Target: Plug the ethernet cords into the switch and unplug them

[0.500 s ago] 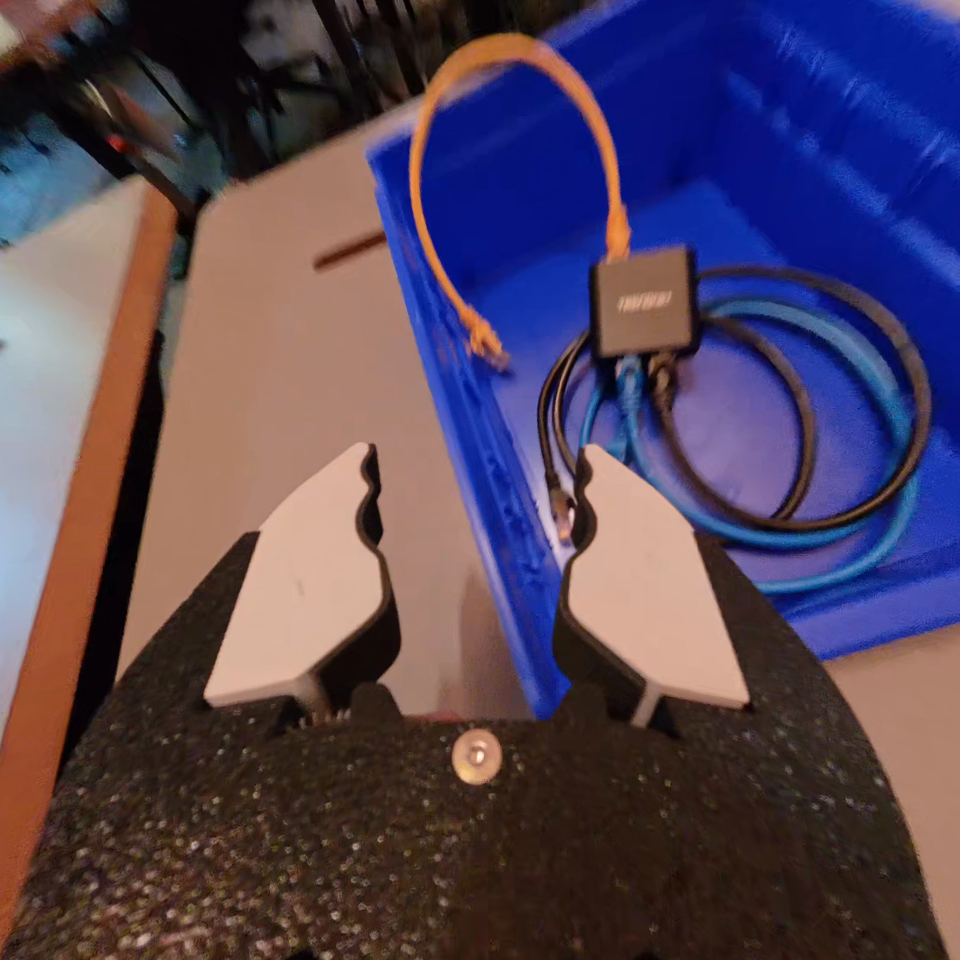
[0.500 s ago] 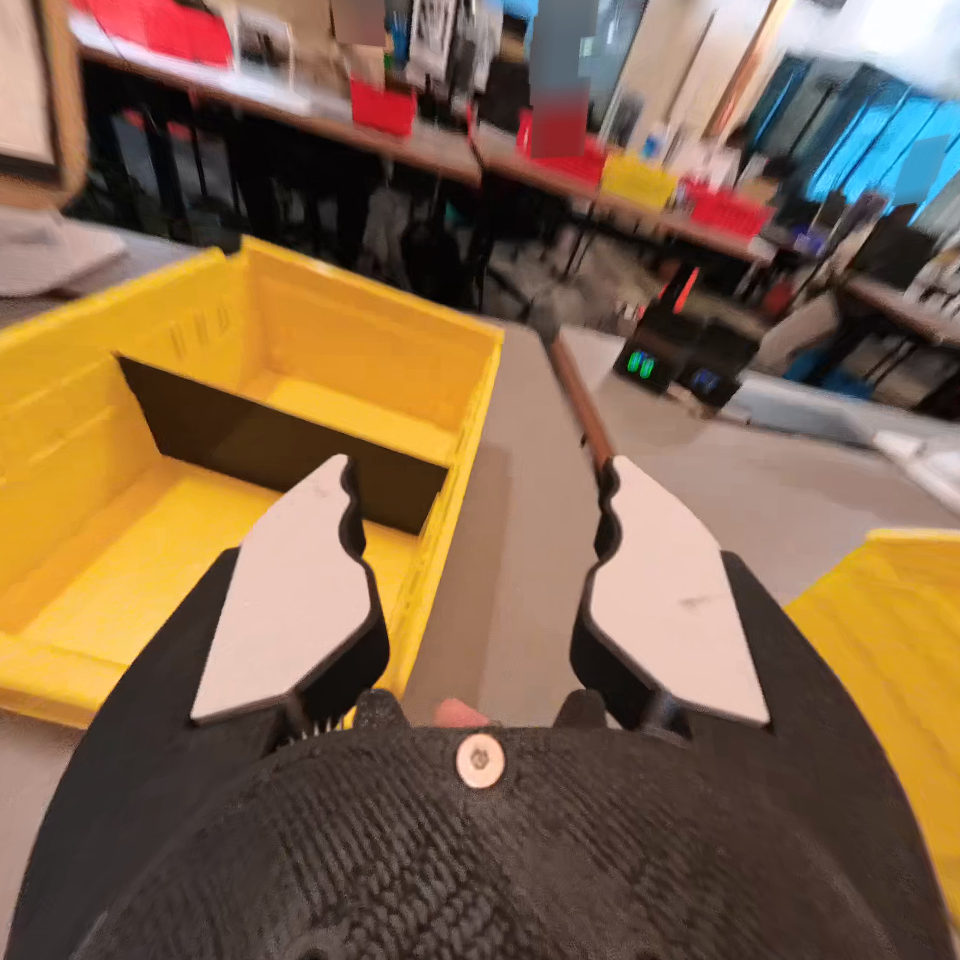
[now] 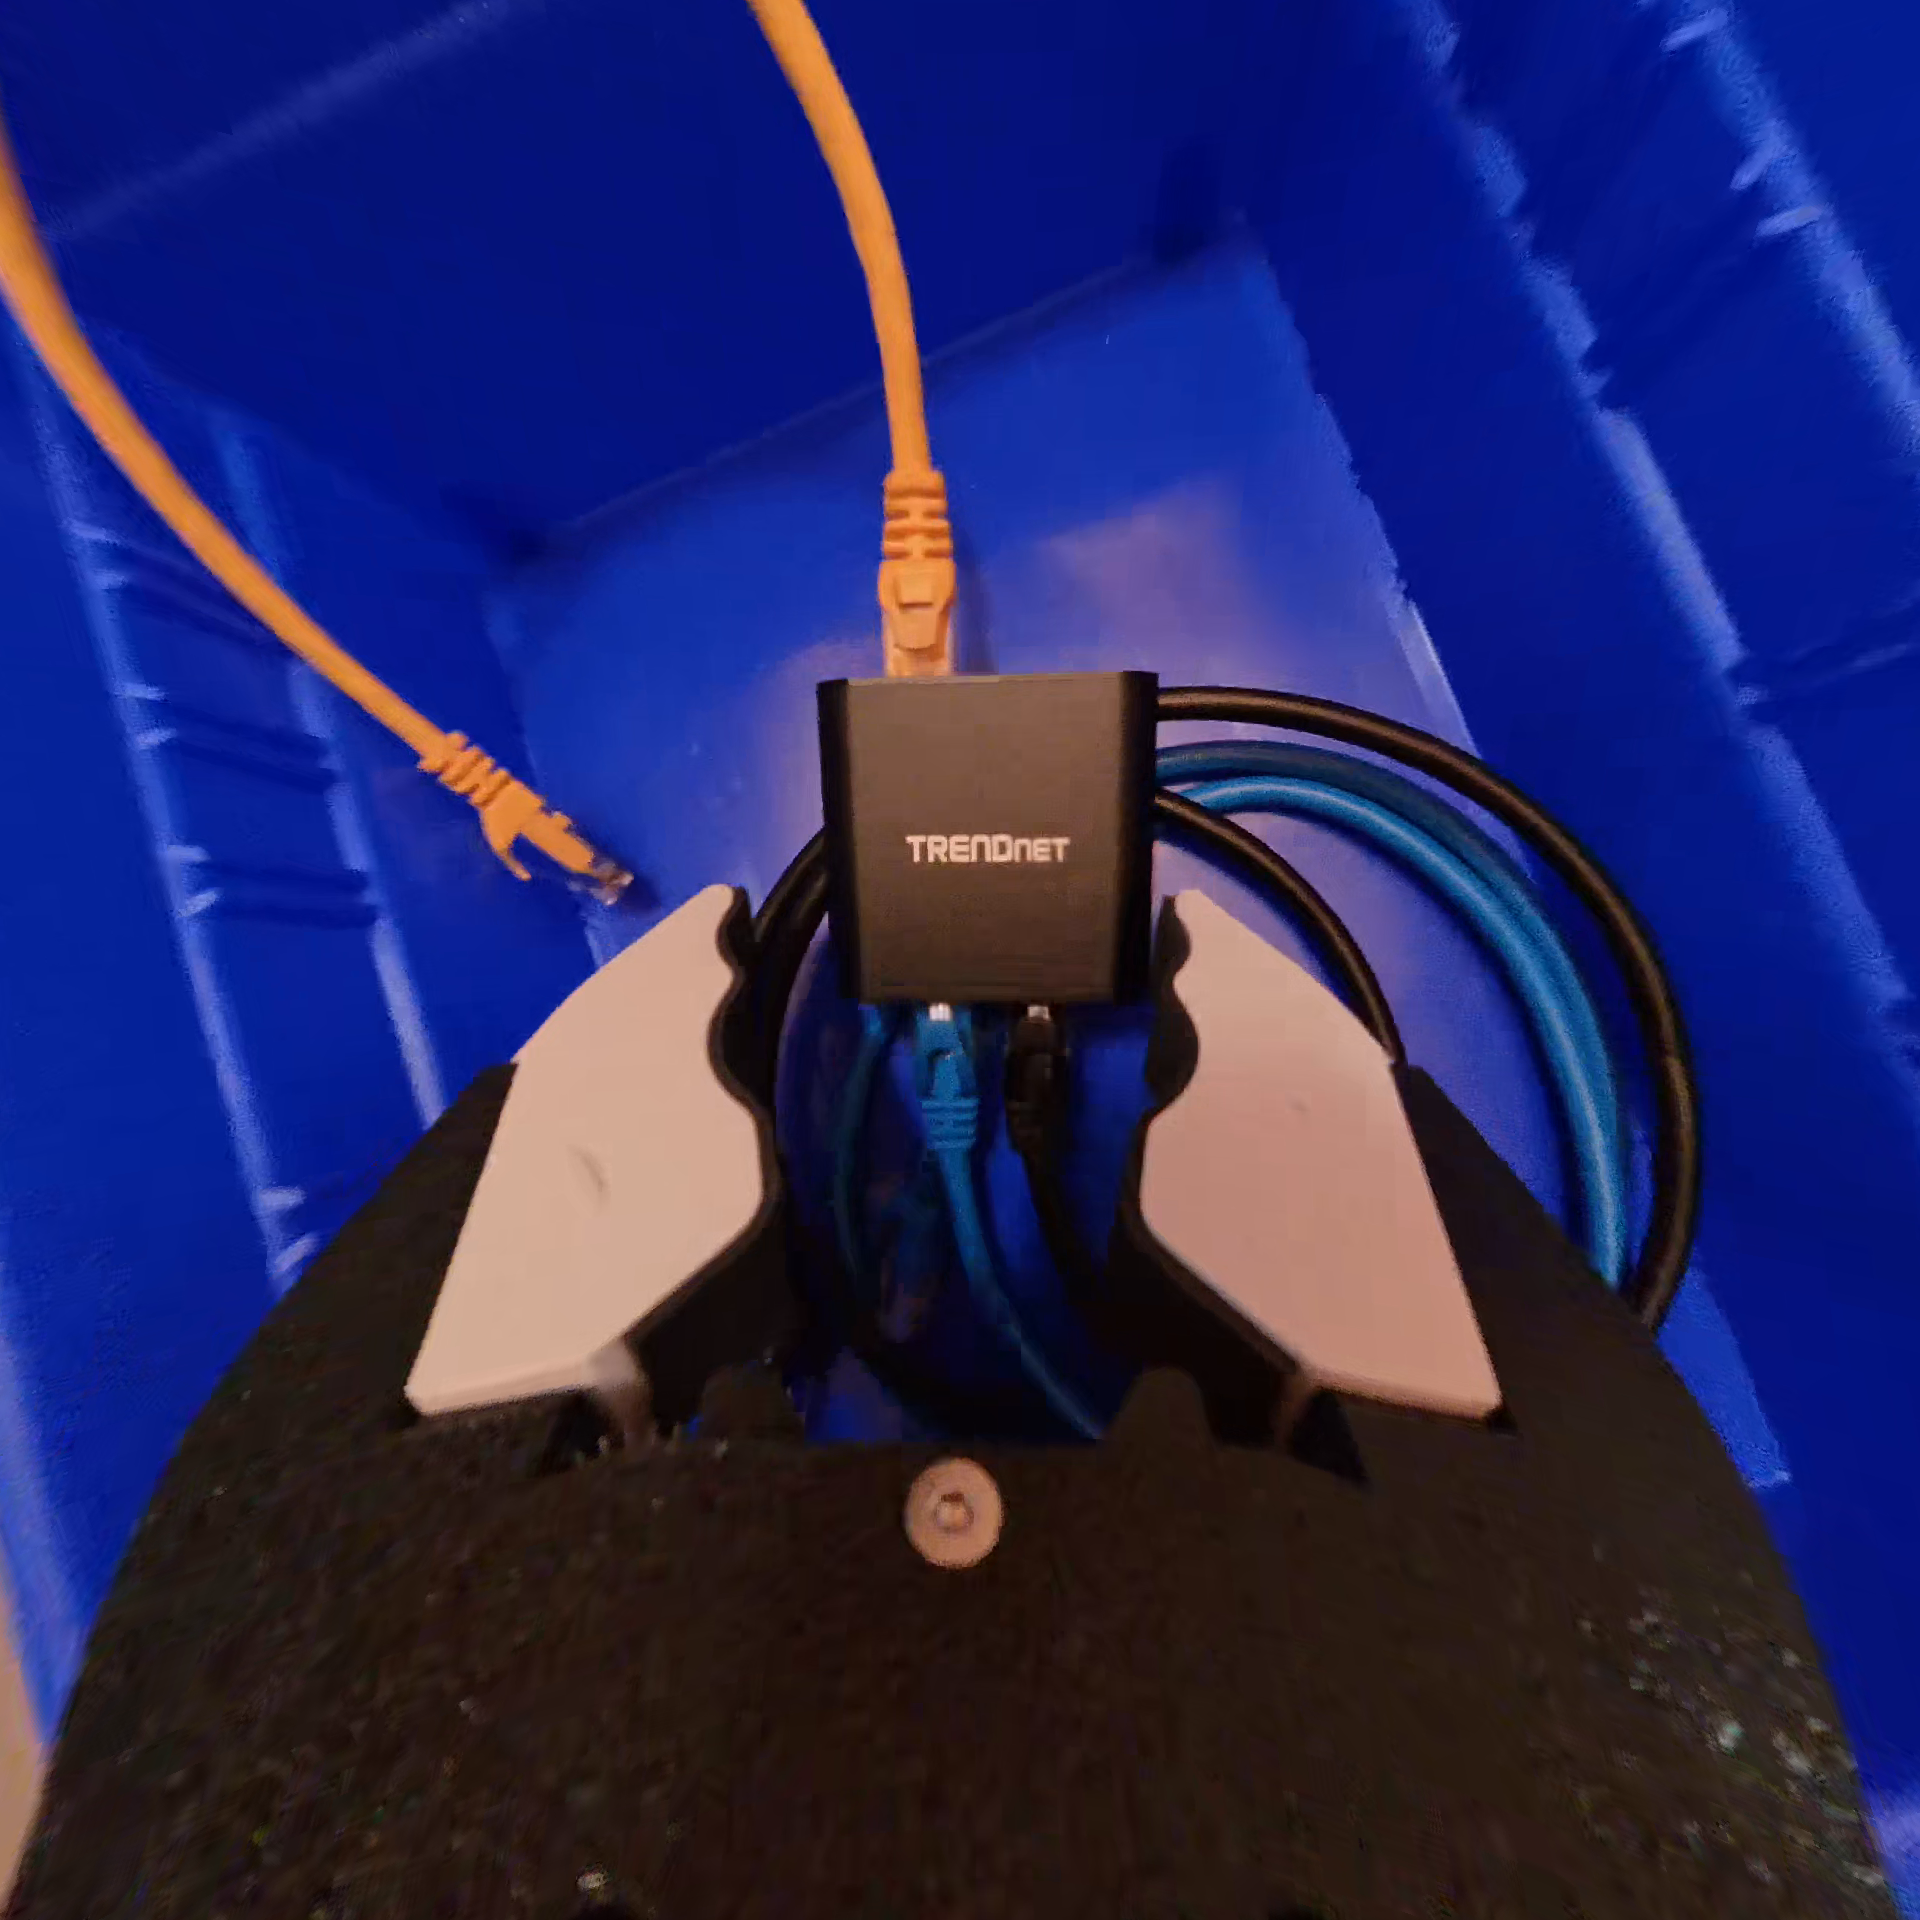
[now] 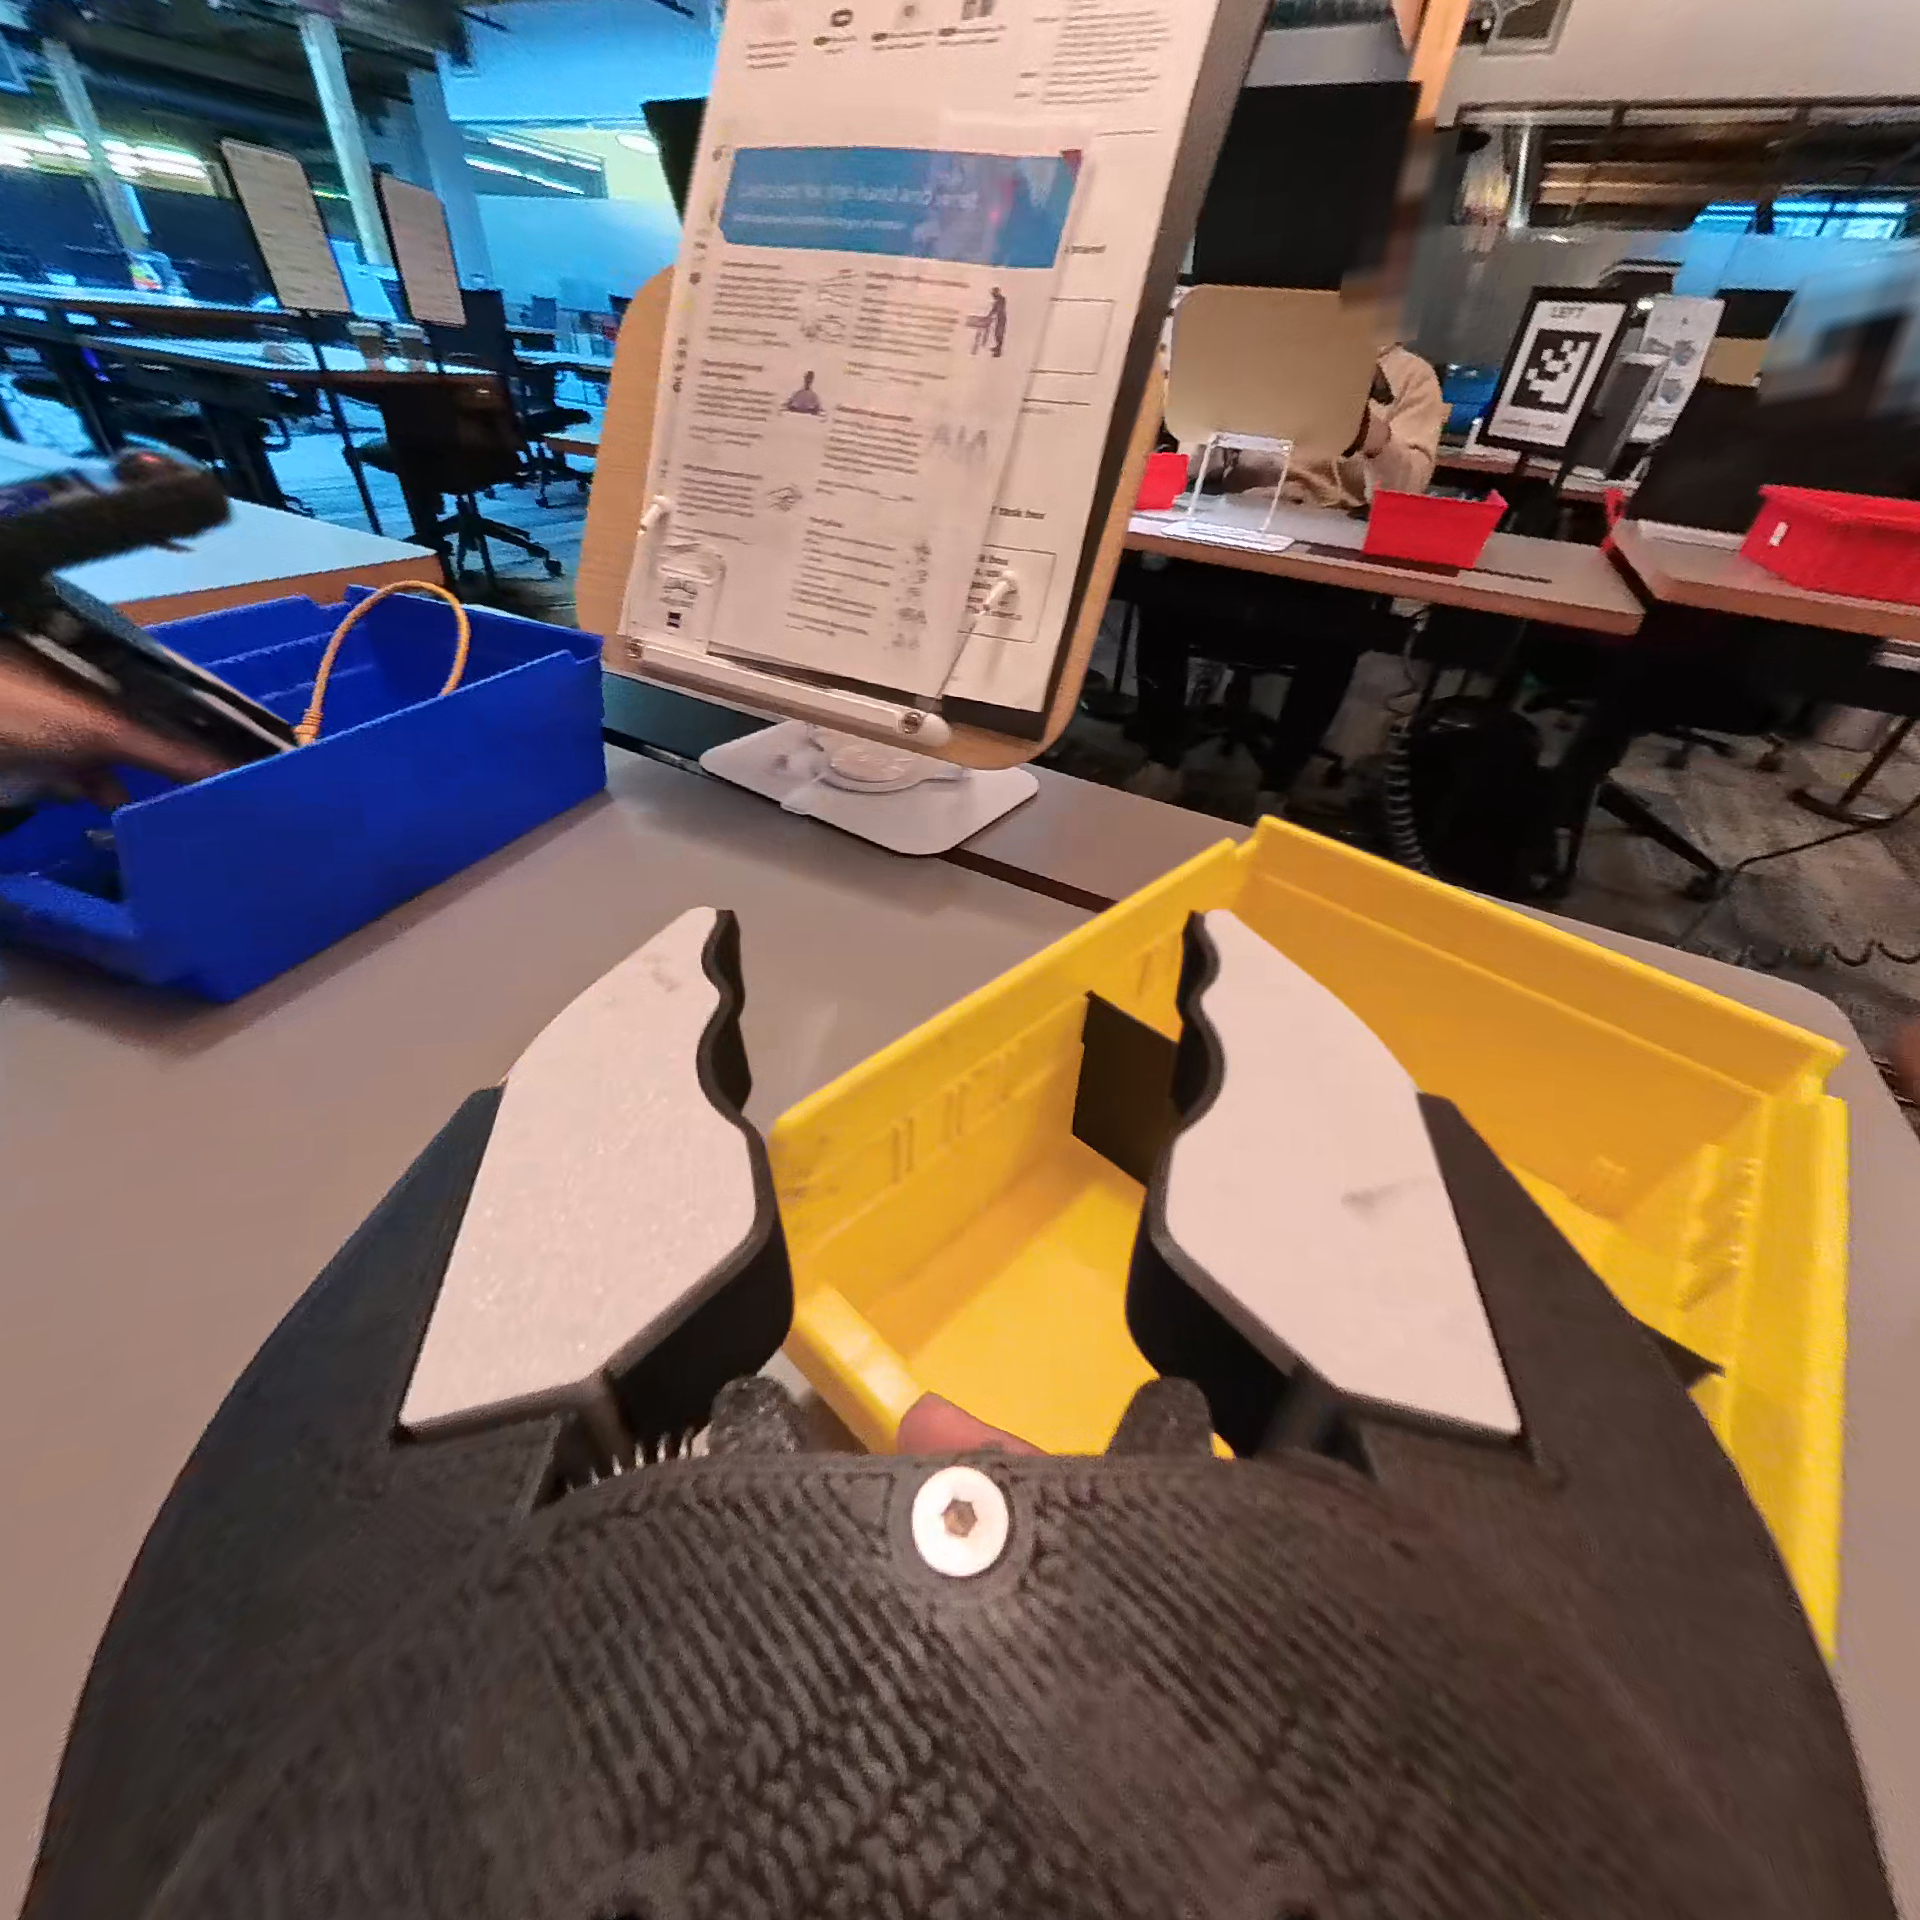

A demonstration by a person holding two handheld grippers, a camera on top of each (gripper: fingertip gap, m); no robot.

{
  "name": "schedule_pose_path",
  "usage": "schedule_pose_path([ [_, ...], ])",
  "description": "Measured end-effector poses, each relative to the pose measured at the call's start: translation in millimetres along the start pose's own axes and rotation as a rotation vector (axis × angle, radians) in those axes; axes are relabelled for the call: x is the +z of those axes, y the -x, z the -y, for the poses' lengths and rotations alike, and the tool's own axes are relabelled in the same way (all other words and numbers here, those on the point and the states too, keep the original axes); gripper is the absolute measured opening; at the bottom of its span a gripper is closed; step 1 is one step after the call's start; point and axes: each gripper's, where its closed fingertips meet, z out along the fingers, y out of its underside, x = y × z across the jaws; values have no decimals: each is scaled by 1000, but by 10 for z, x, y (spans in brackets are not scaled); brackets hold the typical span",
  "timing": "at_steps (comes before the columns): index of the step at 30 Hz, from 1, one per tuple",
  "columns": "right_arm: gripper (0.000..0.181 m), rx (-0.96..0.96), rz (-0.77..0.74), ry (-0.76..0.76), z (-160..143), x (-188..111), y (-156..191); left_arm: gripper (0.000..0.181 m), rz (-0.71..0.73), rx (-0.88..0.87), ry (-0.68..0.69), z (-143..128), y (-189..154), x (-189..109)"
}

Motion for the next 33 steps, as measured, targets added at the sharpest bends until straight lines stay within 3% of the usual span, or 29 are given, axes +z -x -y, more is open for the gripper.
schedule_pose_path([
  [8, 75, -1, 72, 8, -35, 118, 236, 62, -45, -12, -23, -11, -53, 124],
  [13, 72, -15, 119, 19, -41, 164, 408, 61, -4, 53, -192, 215, -41, -204],
  [18, 71, -53, 194, 9, -3, 203, 672, 61, 6, 177, -401, 667, -180, -1044],
  [23, 75, -139, 326, -43, 100, 182, 1053, 61, -39, 313, -630, 1106, -561, -2305],
  [28, 78, -161, 497, -154, 282, 56, 1450, 61, -137, 461, -774, 1298, -1090, -3501],
  [30, 77, -128, 551, -215, 397, -16, 1555, 61, -233, 540, -791, 1267, -1379, -3802],
  [33, 76, -60, 617, -313, 607, -157, 1651, 61, -351, 687, -715, 1084, -1776, -3882],
])
